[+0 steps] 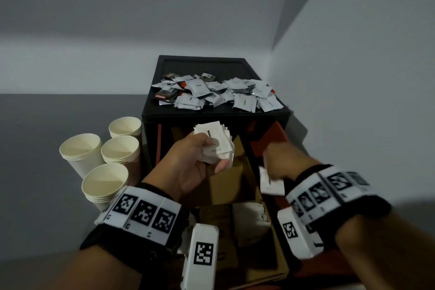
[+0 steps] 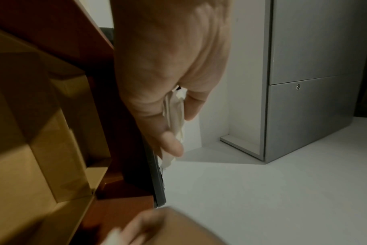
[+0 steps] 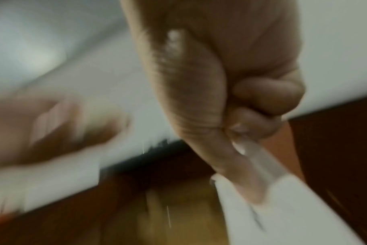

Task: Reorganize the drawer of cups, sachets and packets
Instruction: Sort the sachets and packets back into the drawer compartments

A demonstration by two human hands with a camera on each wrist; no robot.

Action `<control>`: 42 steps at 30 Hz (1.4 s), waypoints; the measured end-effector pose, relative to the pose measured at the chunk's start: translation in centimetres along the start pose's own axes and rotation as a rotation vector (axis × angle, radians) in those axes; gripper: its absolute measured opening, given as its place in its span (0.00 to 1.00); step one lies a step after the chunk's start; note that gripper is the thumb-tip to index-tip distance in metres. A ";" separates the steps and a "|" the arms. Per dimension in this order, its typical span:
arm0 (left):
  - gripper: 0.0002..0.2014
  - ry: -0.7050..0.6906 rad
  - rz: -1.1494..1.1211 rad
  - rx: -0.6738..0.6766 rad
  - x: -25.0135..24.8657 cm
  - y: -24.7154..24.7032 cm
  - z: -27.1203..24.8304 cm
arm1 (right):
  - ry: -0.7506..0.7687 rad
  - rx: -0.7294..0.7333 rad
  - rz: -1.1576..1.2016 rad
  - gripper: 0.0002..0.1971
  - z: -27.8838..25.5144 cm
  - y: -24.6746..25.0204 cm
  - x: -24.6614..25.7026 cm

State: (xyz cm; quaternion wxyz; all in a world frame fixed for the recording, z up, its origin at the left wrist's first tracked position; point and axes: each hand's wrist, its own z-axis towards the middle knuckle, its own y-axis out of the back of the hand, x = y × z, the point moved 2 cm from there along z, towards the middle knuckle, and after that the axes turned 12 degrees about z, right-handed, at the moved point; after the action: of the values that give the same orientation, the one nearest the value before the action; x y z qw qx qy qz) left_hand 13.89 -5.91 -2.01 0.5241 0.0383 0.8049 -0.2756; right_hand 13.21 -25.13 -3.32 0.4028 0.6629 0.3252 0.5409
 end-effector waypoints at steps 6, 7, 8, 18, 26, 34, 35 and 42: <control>0.09 -0.057 0.014 -0.076 -0.2 0.0 -0.1 | 0.161 -0.123 0.677 0.14 -4.1 5.6 3.7; 0.09 -0.062 0.029 -0.069 -0.2 -0.1 -0.2 | 0.180 -0.113 0.714 0.16 -4.5 5.1 4.0; 0.09 -0.065 0.042 -0.053 -0.2 -0.4 -0.3 | 0.195 -0.102 0.710 0.18 -4.7 4.4 4.2; 0.16 -0.159 0.102 0.192 0.4 -1.9 -0.7 | 0.212 -0.198 1.043 0.09 -4.7 2.2 4.9; 0.18 -0.247 0.224 0.173 1.2 -2.5 -0.6 | 0.083 -0.345 0.988 0.13 -4.1 1.1 5.3; 0.16 -0.264 0.197 0.148 1.3 -1.9 -0.2 | 0.168 -0.239 1.002 0.04 -4.6 1.0 5.4; 0.16 -0.266 0.216 0.147 1.3 -1.8 -0.2 | 0.169 -0.182 1.005 0.03 -4.6 0.8 5.6; 0.21 -0.258 0.254 0.254 1.1 -1.9 -0.1 | 0.181 -0.140 1.067 0.10 -4.0 0.3 5.5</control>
State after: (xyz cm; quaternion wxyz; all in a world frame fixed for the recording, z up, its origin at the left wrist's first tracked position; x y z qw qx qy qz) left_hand 12.60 -7.73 -2.13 0.6443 0.1695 0.6787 -0.3091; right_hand 10.43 -19.80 -0.25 0.0861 0.6583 -0.0596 0.7454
